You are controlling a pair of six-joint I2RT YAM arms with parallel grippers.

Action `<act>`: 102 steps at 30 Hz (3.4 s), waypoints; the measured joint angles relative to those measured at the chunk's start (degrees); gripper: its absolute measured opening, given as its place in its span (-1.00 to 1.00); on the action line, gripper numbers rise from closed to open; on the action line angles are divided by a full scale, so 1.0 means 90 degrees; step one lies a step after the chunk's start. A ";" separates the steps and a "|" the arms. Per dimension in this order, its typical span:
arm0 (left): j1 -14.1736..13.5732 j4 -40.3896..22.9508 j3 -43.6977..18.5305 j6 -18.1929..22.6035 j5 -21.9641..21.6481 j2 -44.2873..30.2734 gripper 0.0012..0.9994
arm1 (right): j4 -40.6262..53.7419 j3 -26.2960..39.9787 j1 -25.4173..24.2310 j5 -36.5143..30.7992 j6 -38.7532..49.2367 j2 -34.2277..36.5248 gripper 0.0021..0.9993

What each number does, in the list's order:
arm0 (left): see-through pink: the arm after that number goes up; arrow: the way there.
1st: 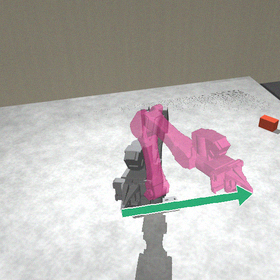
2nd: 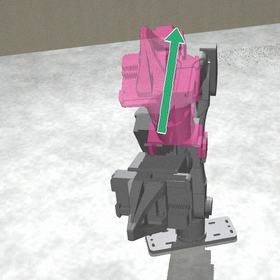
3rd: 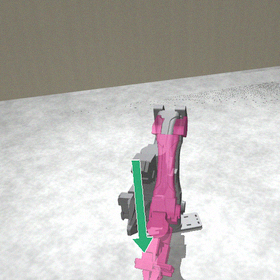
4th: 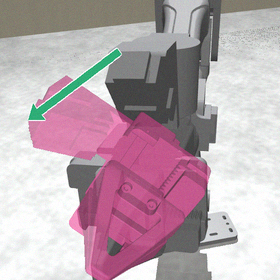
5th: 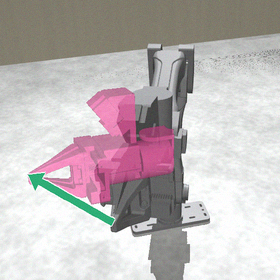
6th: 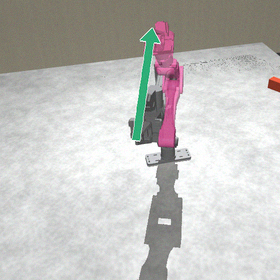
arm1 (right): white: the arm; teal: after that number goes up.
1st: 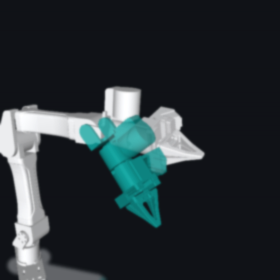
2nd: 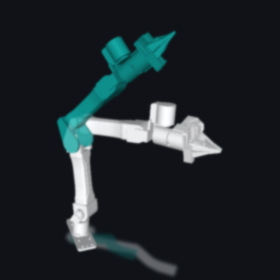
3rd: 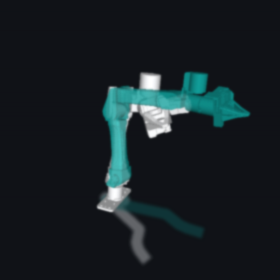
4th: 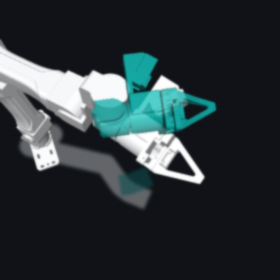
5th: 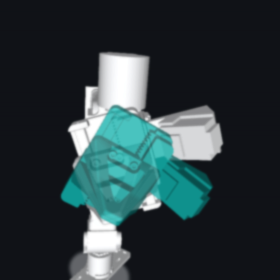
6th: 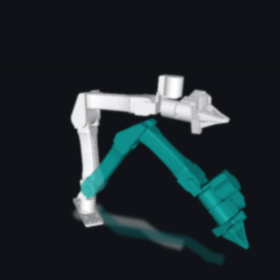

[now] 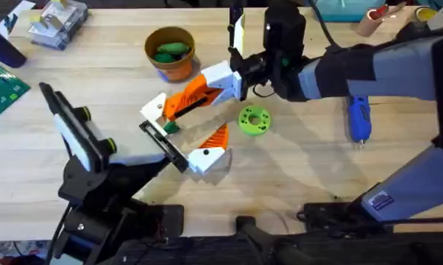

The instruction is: Pick up the gripper from the table and insert it into the empty holder that is missing its gripper. Then pick up a screw, insert it into the mounting hole, and use the screwdriver to tighten it. Finally, clean up the table by picking up the vegetable and placing it into the bucket.

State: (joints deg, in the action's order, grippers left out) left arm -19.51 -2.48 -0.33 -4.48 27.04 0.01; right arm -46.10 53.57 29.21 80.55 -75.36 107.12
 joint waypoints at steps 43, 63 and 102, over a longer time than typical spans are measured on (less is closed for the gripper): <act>-0.0005 -0.0066 -0.0006 -0.0074 0.0535 0.0000 0.98 | -0.0032 0.0395 0.0314 0.0081 0.0226 0.0490 -0.98; -0.0005 -0.0071 -0.0006 -0.0060 0.0545 0.0000 0.98 | -0.0068 0.0412 0.0384 0.0030 0.0263 0.0490 -0.49; -0.0092 -0.0083 -0.0006 -0.0174 0.1191 0.0000 0.98 | -0.0085 0.0536 -0.0084 0.0052 0.0283 0.0490 0.99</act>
State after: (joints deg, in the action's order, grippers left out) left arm -20.34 -3.22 -0.38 -6.04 37.76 0.01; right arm -46.87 58.39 28.45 81.02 -72.82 111.53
